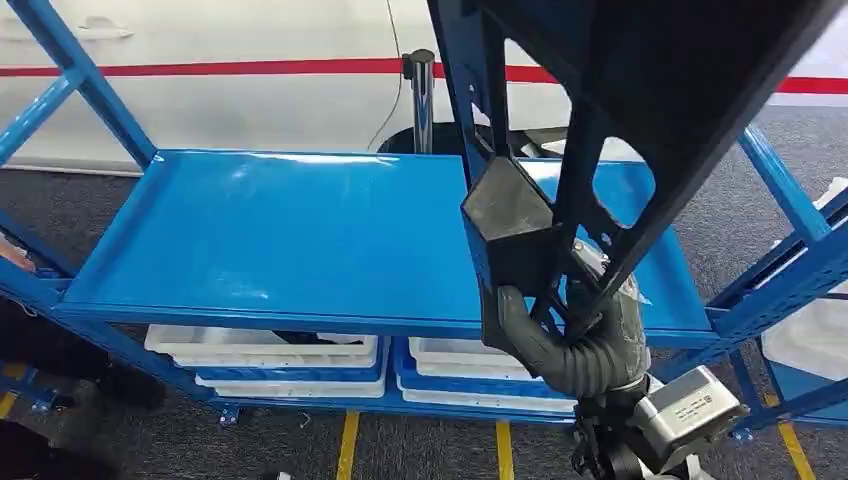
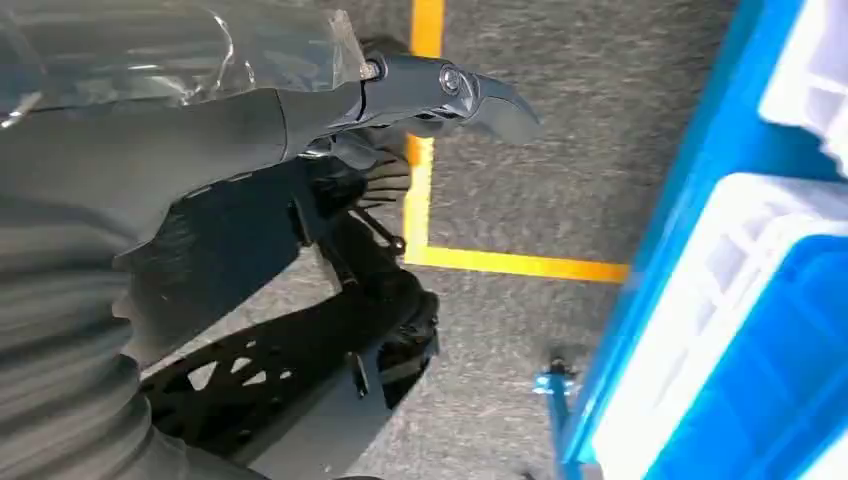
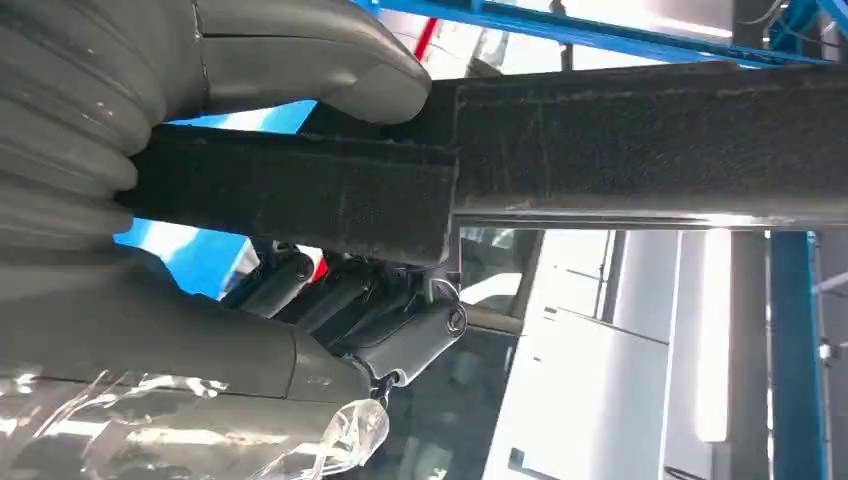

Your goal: Take the parts from the cabinet and place them on the table.

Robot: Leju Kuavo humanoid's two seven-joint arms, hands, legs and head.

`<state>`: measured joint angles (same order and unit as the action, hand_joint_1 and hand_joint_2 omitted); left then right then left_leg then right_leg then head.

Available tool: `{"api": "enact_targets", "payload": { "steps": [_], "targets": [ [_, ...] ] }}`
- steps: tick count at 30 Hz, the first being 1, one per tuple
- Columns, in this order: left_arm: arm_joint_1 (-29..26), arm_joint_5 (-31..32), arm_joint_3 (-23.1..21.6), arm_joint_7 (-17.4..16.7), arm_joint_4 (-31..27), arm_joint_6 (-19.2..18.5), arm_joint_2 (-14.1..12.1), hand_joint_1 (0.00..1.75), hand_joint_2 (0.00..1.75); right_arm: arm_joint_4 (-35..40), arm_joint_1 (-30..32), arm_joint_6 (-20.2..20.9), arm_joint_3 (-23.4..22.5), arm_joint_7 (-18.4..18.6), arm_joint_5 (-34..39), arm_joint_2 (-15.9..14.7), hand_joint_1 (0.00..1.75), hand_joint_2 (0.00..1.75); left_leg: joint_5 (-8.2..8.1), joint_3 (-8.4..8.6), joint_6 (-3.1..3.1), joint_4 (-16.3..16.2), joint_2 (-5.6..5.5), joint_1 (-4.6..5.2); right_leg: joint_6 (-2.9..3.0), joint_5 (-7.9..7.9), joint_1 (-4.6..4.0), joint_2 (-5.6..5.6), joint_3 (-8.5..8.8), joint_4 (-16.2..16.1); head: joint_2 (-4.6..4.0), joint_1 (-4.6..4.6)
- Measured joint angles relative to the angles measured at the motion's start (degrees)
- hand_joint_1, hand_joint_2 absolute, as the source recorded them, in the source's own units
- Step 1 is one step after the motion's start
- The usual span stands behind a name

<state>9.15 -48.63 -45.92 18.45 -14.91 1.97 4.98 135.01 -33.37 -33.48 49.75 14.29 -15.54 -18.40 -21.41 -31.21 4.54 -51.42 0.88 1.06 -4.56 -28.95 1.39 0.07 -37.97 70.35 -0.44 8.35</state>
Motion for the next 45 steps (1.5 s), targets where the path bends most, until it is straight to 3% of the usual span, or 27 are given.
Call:
{"api": "enact_targets", "payload": {
  "steps": [2, 3, 4, 8, 10, 11, 12, 13, 15, 17, 18, 19, 20, 21, 24, 26, 28, 29, 31, 33, 34, 35, 38, 39, 40, 43, 45],
  "targets": [
    [-0.1, -0.3, 0.0, 0.4, 0.0, -0.1, 0.0, 0.0, 1.75, 0.6, 0.6, 0.3, -0.5, 0.1, -0.1, -0.8, 1.75, 1.75, 0.51, -1.76, -0.66, -1.3, 0.05, -0.46, -0.79, 2.68, 0.48, -0.13, 7.3, -9.4, 0.0, -0.02],
    [-0.2, -0.4, 0.0, 0.6, 0.0, -0.1, 0.0, 0.0, 1.75, 1.0, 0.9, 0.3, -0.9, 0.2, -0.2, -1.2, 1.75, 1.75, 0.51, -2.55, -0.94, -2.2, 0.02, -0.12, -1.24, 0.81, 0.53, -0.1, 10.67, -14.5, 0.0, -0.3],
    [-0.2, -0.7, 0.0, 0.8, 0.0, -0.2, 0.0, 0.0, 1.75, 1.4, 1.2, 0.3, -1.1, 0.3, -0.4, -1.5, 1.75, 1.75, 0.61, -2.95, -1.11, -2.8, -0.02, -0.16, -0.15, 0.0, 0.12, 0.23, 11.38, -16.2, 0.0, -0.55],
    [-1.1, -1.6, 0.0, 1.2, 0.2, -0.2, -0.1, 0.0, 1.75, 3.1, 3.9, 0.2, -3.1, 0.6, -2.5, -3.2, 1.75, 1.75, 1.21, -4.01, -2.31, -3.6, -0.12, -0.48, 2.23, 1.07, 0.34, -0.18, 9.67, -15.7, 0.0, -0.55],
    [-1.7, -1.9, 0.0, 1.6, 0.3, -0.2, -0.1, 0.0, 1.75, 4.4, 5.5, 0.1, -4.3, 0.9, -3.1, -4.1, 1.75, 1.75, -5.88, -6.06, -3.14, -9.6, -0.28, -0.74, 3.38, 2.25, 0.26, -0.11, 8.33, -15.7, 0.0, -0.52],
    [-1.8, -2.0, 0.0, 1.7, 0.3, -0.2, -0.1, 0.0, 1.75, 5.0, 6.3, -0.2, -4.8, 0.9, -3.5, -4.5, 1.75, 1.75, -9.38, -7.28, -3.48, -14.5, -0.28, -0.97, 3.44, 2.81, 0.14, -0.1, 7.6, -15.6, 0.0, -0.55],
    [-1.9, -2.2, 0.0, 1.8, 0.3, -0.2, -0.1, 0.0, 1.75, 5.6, 7.3, -0.3, -5.5, 0.9, -3.8, -4.8, 1.75, 1.75, -11.6, -8.13, -3.56, -18.8, -0.29, -1.06, 3.39, 3.3, -0.07, -0.1, 6.95, -15.6, 0.0, -0.55],
    [-1.9, -2.4, 0.0, 1.9, 0.3, -0.2, -0.2, 0.0, 1.75, 6.2, 8.3, -0.4, -6.1, 0.9, -4.3, -5.2, 1.75, 1.75, -12.28, -8.36, -3.5, -21.7, -0.29, -1.06, 3.38, 3.8, -0.19, -0.09, 6.31, -15.6, 0.0, -0.52],
    [-1.9, -2.7, 0.1, 2.0, 0.3, -0.2, -0.2, 0.0, 1.75, 7.0, 10.2, -0.5, -7.1, 0.9, -4.9, -5.8, 1.75, 1.75, -9.52, -5.79, -2.74, -20.6, -0.31, -0.76, 3.41, 4.87, -0.65, -0.09, 4.91, -15.6, 0.0, -0.55],
    [-1.9, -2.8, 0.1, 2.0, 0.3, -0.2, -0.2, 0.0, 1.75, 7.8, 11.4, -0.5, -7.9, 0.8, -5.3, -6.2, 1.75, 1.75, -6.69, -1.02, -1.32, -14.0, -0.35, -0.32, 3.43, 5.62, -1.08, 0.01, 3.88, -15.6, 0.0, -0.57],
    [-1.9, -2.9, 0.1, 2.1, 0.3, -0.2, -0.2, 0.0, 1.75, 8.0, 11.6, -0.5, -8.2, 0.8, -5.4, -6.4, 1.75, 1.75, -6.24, 0.85, -0.69, -11.3, -0.37, -0.01, 3.44, 5.85, -1.17, 0.04, 3.64, -15.6, 0.0, -0.57],
    [-1.8, -2.9, 0.2, 2.2, 0.3, -0.2, -0.5, 0.0, 1.75, 8.5, 12.0, -0.5, -8.7, 0.8, -5.8, -6.6, 1.75, 1.75, -6.58, 4.89, 0.43, -5.9, -0.39, 0.71, 3.36, 6.28, -0.92, -0.03, 3.42, -15.6, 0.0, -0.63],
    [-1.7, -2.9, 0.2, 2.5, 0.3, -0.2, -0.6, 0.0, 1.75, 8.8, 12.5, -0.4, -9.2, 0.8, -6.2, -6.8, 1.75, 1.75, -7.82, 7.9, 0.96, -0.7, 0.08, 1.45, 3.22, 6.4, -1.41, -0.44, 3.32, -15.6, 0.0, -0.61],
    [-1.5, -2.9, 0.2, 2.6, 0.3, -0.3, -0.6, 0.0, 1.75, 9.0, 13.3, 0.0, -9.6, 0.8, -6.8, -7.0, 1.75, 1.75, -7.97, 7.92, 0.61, -0.3, 0.3, 1.29, 2.87, 6.93, -1.3, -0.66, 3.35, -15.7, 0.0, -0.81],
    [-1.8, -2.9, 0.2, 2.9, 0.4, -0.1, -0.7, 0.0, 1.75, 9.2, 14.3, 1.0, -10.3, 1.2, -7.8, -7.3, 1.75, 1.75, -6.29, 7.28, 0.85, 0.5, -0.32, 1.15, 2.04, 7.62, -1.15, -1.03, 3.08, -15.7, 0.0, -1.0],
    [-1.8, -2.9, 0.2, 2.9, 0.4, -0.1, -0.7, 0.0, 1.75, 9.4, 14.8, 1.1, -10.8, 1.2, -7.9, -7.5, 1.75, 1.75, -5.47, 6.41, 1.31, 0.5, -0.71, 0.98, 1.43, 3.3, -0.9, -0.39, 1.36, -11.2, 0.0, -1.22],
    [-2.0, -2.9, 0.2, 2.9, 0.4, 0.0, -0.6, 0.0, 1.75, 9.5, 15.2, 1.4, -11.1, 1.2, -8.0, -7.7, 1.75, 1.75, -4.61, 5.32, 1.31, 0.4, -1.11, 0.99, 1.05, -2.75, -0.87, -0.38, -2.32, -0.9, 0.0, -1.31],
    [-2.1, -2.9, 0.2, 2.9, 0.4, 0.1, -0.6, 0.0, 1.75, 9.5, 15.5, 1.7, -11.2, 1.4, -8.1, -7.7, 1.75, 1.75, -4.26, 4.84, 1.24, 0.3, -1.3, 0.99, 0.94, -4.14, -0.85, -0.4, -3.29, 2.5, 0.0, -1.34],
    [-2.4, -2.9, 0.2, 2.9, 0.4, 0.2, -0.6, 0.0, 1.75, 9.5, 15.8, 2.0, -11.2, 1.4, -8.1, -7.7, 1.75, 1.75, -3.76, 4.21, 0.97, 0.2, -1.85, 0.95, 0.89, -2.96, -0.75, -0.38, -1.2, 1.3, 0.0, -1.36],
    [-2.5, -2.8, 0.2, 2.9, 0.4, 0.3, -0.6, 0.0, 1.75, 9.5, 15.8, 2.1, -11.3, 1.4, -8.2, -7.8, 1.75, 1.75, -3.63, 4.06, 0.67, -0.6, -2.72, 0.65, 0.79, 1.48, -0.6, 0.46, 5.8, -9.4, 0.0, -1.36],
    [-2.4, -2.8, 0.2, 2.9, 0.4, 0.3, -0.6, 0.0, 1.75, 9.5, 16.0, 2.1, -11.4, 1.4, -8.3, -7.8, 1.75, 1.75, -3.82, 3.67, 0.37, -1.2, -3.16, 0.62, 0.69, 2.54, -0.27, 2.52, 8.69, -14.5, 0.0, -1.38],
    [-2.1, -2.8, 0.2, 2.9, 0.4, 0.4, -0.6, 0.0, 1.75, 9.5, 16.2, 2.1, -11.5, 1.4, -8.3, -7.8, 1.75, 1.75, -4.0, 2.79, 0.09, -2.1, -3.51, 1.05, 0.88, 1.7, -0.07, 4.19, 9.34, -16.1, 0.0, -1.38],
    [-2.2, -2.5, 0.2, 2.8, 0.4, 0.5, -0.6, 0.0, 1.75, 9.5, 16.9, 2.1, -11.5, 1.4, -8.4, -7.8, 1.75, 1.75, -3.4, 1.44, -0.6, -2.6, -4.95, 0.66, 1.75, 1.89, -0.44, 2.63, 8.23, -15.3, 0.0, -1.44],
    [-2.4, -2.4, 0.2, 2.8, 0.4, 0.5, -0.8, 0.0, 1.75, 9.5, 17.1, 2.1, -11.5, 1.3, -8.4, -7.8, 1.75, 1.75, -3.53, 1.12, -0.79, -2.9, -5.54, 0.85, 2.12, 2.12, 0.18, 1.77, 8.19, -15.5, 0.0, -1.46],
    [-2.5, -2.4, 0.2, 2.8, 0.5, 0.5, -0.8, 0.0, 1.75, 9.6, 17.4, 1.9, -11.6, 1.3, -8.4, -7.8, 1.75, 1.75, -4.45, 0.58, -1.18, -3.8, -4.42, 0.96, 2.41, 2.16, 0.13, 1.25, 8.23, -15.5, 0.02, -1.68],
    [-2.5, -2.4, 0.2, 2.7, 0.5, 0.6, -0.8, 0.0, 1.75, 9.9, 18.7, 1.6, -12.1, 0.8, -8.0, -7.9, 1.75, 1.75, -10.96, -5.46, -2.95, -16.8, -1.96, -0.22, 3.05, 2.26, 0.1, -0.68, 7.82, -15.5, 0.02, -1.6],
    [-2.8, -2.8, 0.2, 2.6, 0.5, 0.6, -0.7, 0.0, 1.75, 9.9, 19.5, 1.6, -12.4, 0.7, -7.1, -7.9, 1.75, 1.75, -12.31, -8.2, -3.33, -22.8, -1.71, -0.62, 3.06, 2.27, 0.08, -1.9, 7.7, -15.4, 0.0, -1.6]
  ]
}}
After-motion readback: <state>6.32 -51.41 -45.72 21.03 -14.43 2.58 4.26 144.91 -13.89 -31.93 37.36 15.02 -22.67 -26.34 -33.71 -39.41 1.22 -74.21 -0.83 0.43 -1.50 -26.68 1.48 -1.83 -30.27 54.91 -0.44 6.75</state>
